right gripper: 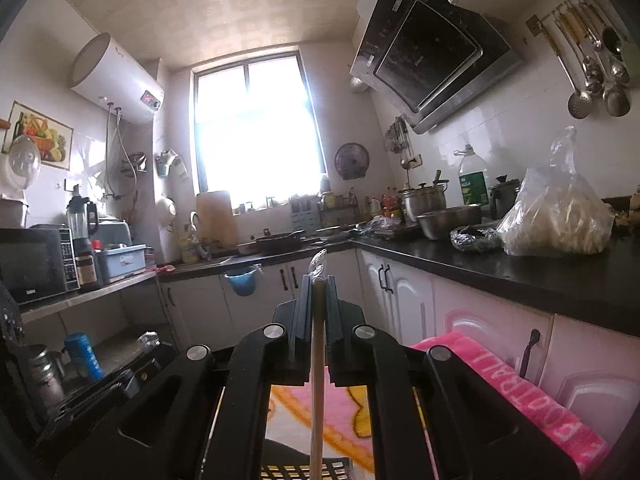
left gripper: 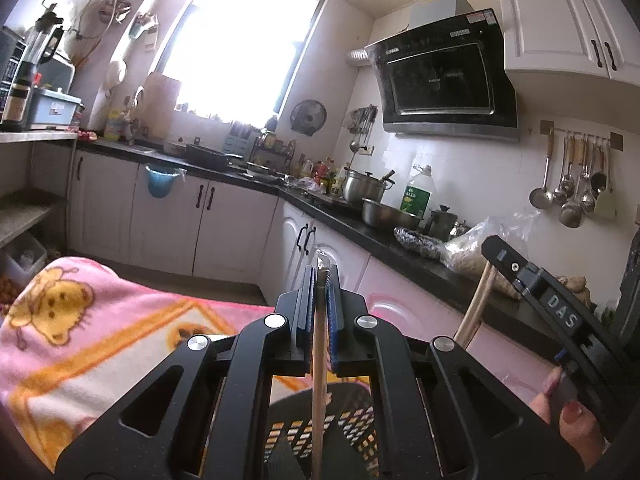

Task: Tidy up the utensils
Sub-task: 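Lift both held chopsticks and carry them over the caddy opening, then open the right tool while the left tool releases its chopstick into the caddy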

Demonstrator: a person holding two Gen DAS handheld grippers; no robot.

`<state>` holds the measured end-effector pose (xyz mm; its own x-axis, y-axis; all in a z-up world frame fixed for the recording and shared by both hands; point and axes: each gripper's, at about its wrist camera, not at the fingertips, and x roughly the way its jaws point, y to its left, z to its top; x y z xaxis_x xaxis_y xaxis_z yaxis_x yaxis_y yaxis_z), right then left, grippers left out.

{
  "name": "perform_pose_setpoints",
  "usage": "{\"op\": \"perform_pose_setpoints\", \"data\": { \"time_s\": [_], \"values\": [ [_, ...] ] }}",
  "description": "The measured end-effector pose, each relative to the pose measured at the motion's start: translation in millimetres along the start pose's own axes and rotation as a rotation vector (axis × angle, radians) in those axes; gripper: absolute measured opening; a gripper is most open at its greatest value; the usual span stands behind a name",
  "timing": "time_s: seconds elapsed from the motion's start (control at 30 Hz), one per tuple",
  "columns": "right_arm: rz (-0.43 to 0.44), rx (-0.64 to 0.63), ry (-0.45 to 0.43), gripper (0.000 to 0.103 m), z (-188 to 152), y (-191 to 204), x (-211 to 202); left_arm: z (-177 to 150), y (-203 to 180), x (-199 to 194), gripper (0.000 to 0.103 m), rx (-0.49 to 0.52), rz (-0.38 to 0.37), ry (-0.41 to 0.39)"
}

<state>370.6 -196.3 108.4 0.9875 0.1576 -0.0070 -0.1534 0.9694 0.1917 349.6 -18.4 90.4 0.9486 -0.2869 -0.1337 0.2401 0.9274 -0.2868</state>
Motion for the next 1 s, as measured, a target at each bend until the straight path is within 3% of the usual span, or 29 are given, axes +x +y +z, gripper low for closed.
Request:
{"op": "perform_pose_setpoints", "data": {
  "time_s": [0.57, 0.8, 0.93, 1.0],
  "values": [
    [-0.011, 0.024, 0.036, 0.006, -29, -2, 9, -18, 14, -3, 0.001, -0.029, -0.008, 0.077],
    [0.004, 0.031, 0.092, 0.007, -40, -3, 5, -22, 19, -12, 0.007, -0.030, -0.006, 0.110],
    [0.013, 0.040, 0.112, 0.022, -42, -5, -1, -24, 22, -16, 0.010, -0.040, -0.001, 0.126],
    [0.017, 0.044, 0.121, 0.022, -42, -6, -5, -25, 24, -19, 0.012, -0.044, 0.005, 0.135]
  ]
}}
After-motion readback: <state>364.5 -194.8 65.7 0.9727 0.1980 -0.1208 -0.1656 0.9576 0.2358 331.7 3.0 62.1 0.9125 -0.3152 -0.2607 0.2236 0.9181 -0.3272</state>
